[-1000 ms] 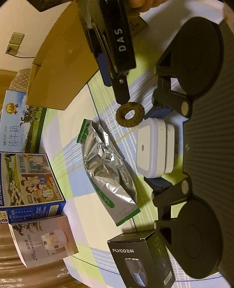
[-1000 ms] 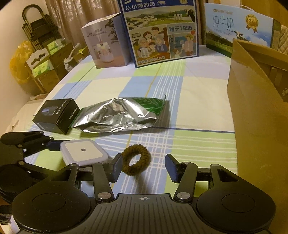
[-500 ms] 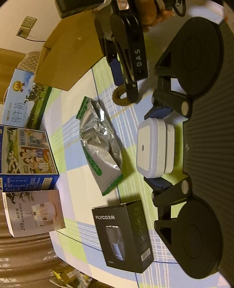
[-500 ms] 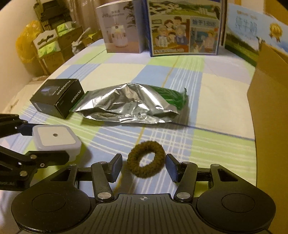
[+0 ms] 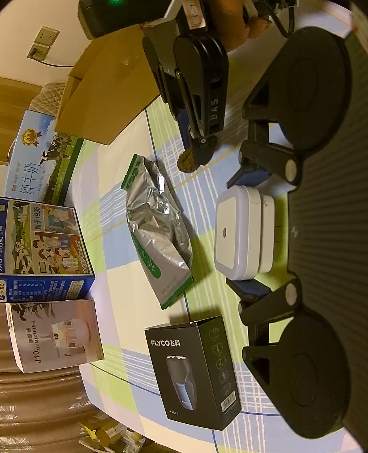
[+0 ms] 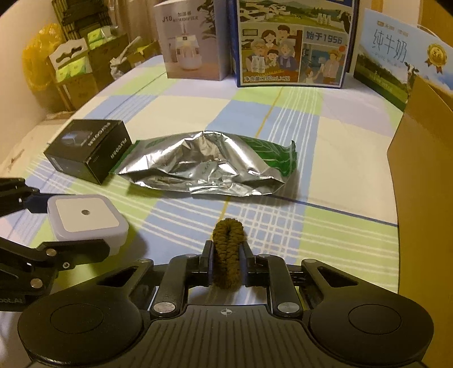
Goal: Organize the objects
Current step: 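Grasp the brown hair tie ring with the right tool while the left tool lifts the adapter, then carry the plug adapter and the hair tie over the cardboard box with both tools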
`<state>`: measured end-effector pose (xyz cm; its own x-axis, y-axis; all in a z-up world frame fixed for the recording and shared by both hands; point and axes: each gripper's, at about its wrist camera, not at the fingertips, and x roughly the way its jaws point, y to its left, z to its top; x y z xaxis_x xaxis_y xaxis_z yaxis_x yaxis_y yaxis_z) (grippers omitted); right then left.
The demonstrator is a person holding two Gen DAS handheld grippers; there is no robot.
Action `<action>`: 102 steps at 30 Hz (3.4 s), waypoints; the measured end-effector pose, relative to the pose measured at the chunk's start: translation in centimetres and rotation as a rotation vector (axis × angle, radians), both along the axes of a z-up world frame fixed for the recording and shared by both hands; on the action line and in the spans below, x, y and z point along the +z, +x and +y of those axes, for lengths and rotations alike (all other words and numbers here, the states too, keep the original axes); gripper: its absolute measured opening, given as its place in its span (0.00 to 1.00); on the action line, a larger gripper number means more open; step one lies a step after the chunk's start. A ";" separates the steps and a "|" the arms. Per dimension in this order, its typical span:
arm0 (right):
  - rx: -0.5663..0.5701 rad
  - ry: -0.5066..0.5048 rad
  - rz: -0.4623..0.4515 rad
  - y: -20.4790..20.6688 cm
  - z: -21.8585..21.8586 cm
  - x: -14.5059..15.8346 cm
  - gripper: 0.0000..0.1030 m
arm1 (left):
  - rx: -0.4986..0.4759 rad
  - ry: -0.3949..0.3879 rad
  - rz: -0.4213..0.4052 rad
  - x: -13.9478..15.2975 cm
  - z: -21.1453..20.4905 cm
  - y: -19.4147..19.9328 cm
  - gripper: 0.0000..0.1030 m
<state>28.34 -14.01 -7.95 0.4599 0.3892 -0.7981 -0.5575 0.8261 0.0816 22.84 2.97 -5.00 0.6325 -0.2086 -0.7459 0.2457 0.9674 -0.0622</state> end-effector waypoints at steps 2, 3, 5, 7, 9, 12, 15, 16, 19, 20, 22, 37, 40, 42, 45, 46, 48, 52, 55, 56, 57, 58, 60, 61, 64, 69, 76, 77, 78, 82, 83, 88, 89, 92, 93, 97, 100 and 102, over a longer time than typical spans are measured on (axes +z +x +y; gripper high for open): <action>-0.005 0.016 -0.004 -0.2 -0.2 0.5 0.14 | 0.008 -0.004 -0.001 0.1 0.1 -0.1 0.58; -0.008 0.026 -0.006 -0.4 -0.3 0.8 0.14 | 0.012 -0.007 -0.001 0.2 0.1 -0.1 0.58; -0.014 0.047 -0.009 -0.9 -0.6 1.4 0.14 | 0.020 -0.013 -0.002 0.3 0.1 -0.3 0.58; -0.017 0.065 -0.013 -1.5 -0.9 2.1 0.14 | 0.026 -0.020 -0.004 0.6 0.1 -0.6 0.58; -0.018 0.080 -0.018 -2.2 -1.3 2.7 0.14 | 0.033 -0.028 -0.009 0.9 0.1 -1.0 0.58; -0.033 0.097 -0.025 -3.2 -2.1 3.5 0.14 | 0.041 -0.031 -0.021 1.5 -0.1 -1.8 0.58; -0.055 0.122 -0.022 -4.5 -3.2 4.1 0.14 | 0.046 -0.029 -0.036 2.2 -0.2 -2.7 0.58; -0.060 0.129 -0.022 -4.9 -3.5 4.3 0.14 | 0.052 -0.031 -0.039 2.3 -0.3 -3.1 0.58; -0.070 0.147 -0.024 -6.2 -4.4 4.8 0.14 | 0.074 -0.045 -0.042 2.7 -0.3 -4.3 0.58; -0.070 0.150 -0.025 -6.7 -4.7 4.9 0.14 | 0.081 -0.049 -0.043 2.8 -0.4 -4.8 0.58; -0.068 0.152 -0.024 -7.6 -5.1 5.1 0.14 | 0.094 -0.055 -0.044 2.9 -0.7 -5.7 0.58; -0.082 0.139 -0.006 -12.2 -7.2 4.5 0.14 | 0.111 -0.086 -0.034 3.0 -1.9 -10.4 0.58; -0.081 0.138 -0.006 -12.5 -7.1 4.4 0.14 | 0.110 -0.084 -0.037 3.0 -2.0 -10.7 0.58; -0.080 0.145 -0.010 -12.7 -7.2 4.4 0.14 | 0.109 -0.081 -0.038 3.0 -2.0 -10.8 0.58; -0.088 0.153 -0.017 -12.9 -7.2 4.6 0.14 | 0.106 -0.080 -0.043 3.2 -2.2 -10.8 0.58; -0.093 0.156 -0.021 -13.0 -7.4 4.7 0.14 | 0.104 -0.078 -0.047 3.3 -2.3 -10.9 0.58; -0.102 0.160 -0.029 -13.4 -7.7 4.9 0.14 | 0.099 -0.076 -0.060 3.7 -2.6 -11.1 0.58; -0.117 0.167 -0.039 -14.7 -8.8 5.3 0.14 | 0.101 -0.085 -0.076 4.4 -3.1 -12.1 0.58; -0.123 0.181 -0.032 -15.7 -9.5 5.6 0.14 | 0.095 -0.091 -0.091 5.1 -3.7 -13.0 0.58; -0.123 0.184 -0.033 -16.1 -9.7 5.8 0.14 | 0.090 -0.090 -0.097 5.3 -4.0 -13.3 0.58; -0.123 0.186 -0.039 -16.6 -9.9 6.1 0.14 | 0.086 -0.089 -0.101 5.6 -4.3 -13.6 0.58; -0.126 0.190 -0.045 -17.0 -10.2 6.4 0.14 | 0.082 -0.088 -0.104 5.8 -4.7 -13.9 0.58; -0.140 0.204 -0.049 -17.8 -11.0 7.1 0.14 | 0.072 -0.088 -0.111 6.3 -5.4 -14.4 0.58; -0.147 0.207 -0.053 -18.1 -11.3 7.5 0.14 | 0.068 -0.089 -0.115 6.6 -5.8 -14.8 0.58; -0.167 0.217 -0.068 -19.1 -12.8 8.5 0.14 | 0.055 -0.098 -0.123 7.4 -7.1 -15.8 0.58; -0.199 0.226 -0.102 -20.4 -15.6 10.4 0.14 | 0.029 -0.105 -0.138 8.8 -9.4 -17.4 0.58; -0.263 0.229 -0.172 -20.8 -20.4 13.7 0.14 | -0.034 -0.100 -0.163 11.0 -13.1 -17.8 0.58; -0.272 0.231 -0.179 -20.8 -21.1 14.1 0.14 | -0.042 -0.102 -0.167 11.4 -13.7 -17.8 0.58; -0.282 0.231 -0.185 -20.7 -21.8 14.5 0.14 | -0.051 -0.105 -0.171 11.7 -14.2 -17.7 0.58; -0.305 0.219 -0.209 -20.5 -24.2 15.6 0.14 | -0.091 -0.108 -0.191 13.1 -16.6 -17.3 0.58; -0.309 0.216 -0.213 -20.4 -24.6 15.8 0.14 | -0.099 -0.109 -0.194 13.4 -17.2 -17.2 0.58; -0.322 0.196 -0.224 -20.1 -26.7 16.4 0.14 | -0.135 -0.111 -0.210 14.7 -19.7 -16.5 0.58; -0.324 0.193 -0.227 -20.0 -27.1 16.5 0.14 | -0.140 -0.111 -0.211 14.8 -20.1 -16.3 0.58; -0.329 0.183 -0.235 -19.8 -28.0 16.7 0.14 | -0.157 -0.112 -0.214 15.3 -21.2 -15.9 0.58; -0.331 0.179 -0.237 -19.6 -28.1 16.8 0.14 | -0.161 -0.112 -0.214 15.4 -21.5 -15.7 0.58; -0.330 0.169 -0.248 -19.1 -28.9 17.1 0.14 | -0.174 -0.115 -0.216 15.8 -22.7 -15.2 0.58; -0.330 0.165 -0.255 -18.5 -29.5 17.3 0.14 | -0.182 -0.117 -0.216 16.0 -23.5 -14.6 0.58; -0.328 0.161 -0.261 -18.0 -29.8 17.5 0.14 | -0.186 -0.115 -0.215 16.2 -24.1 -14.1 0.58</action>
<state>10.31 -43.77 9.58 0.7575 0.2989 -0.5803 -0.2873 0.9509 0.1148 8.73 -21.10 11.16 0.7162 -0.4113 -0.5638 0.4374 0.8941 -0.0966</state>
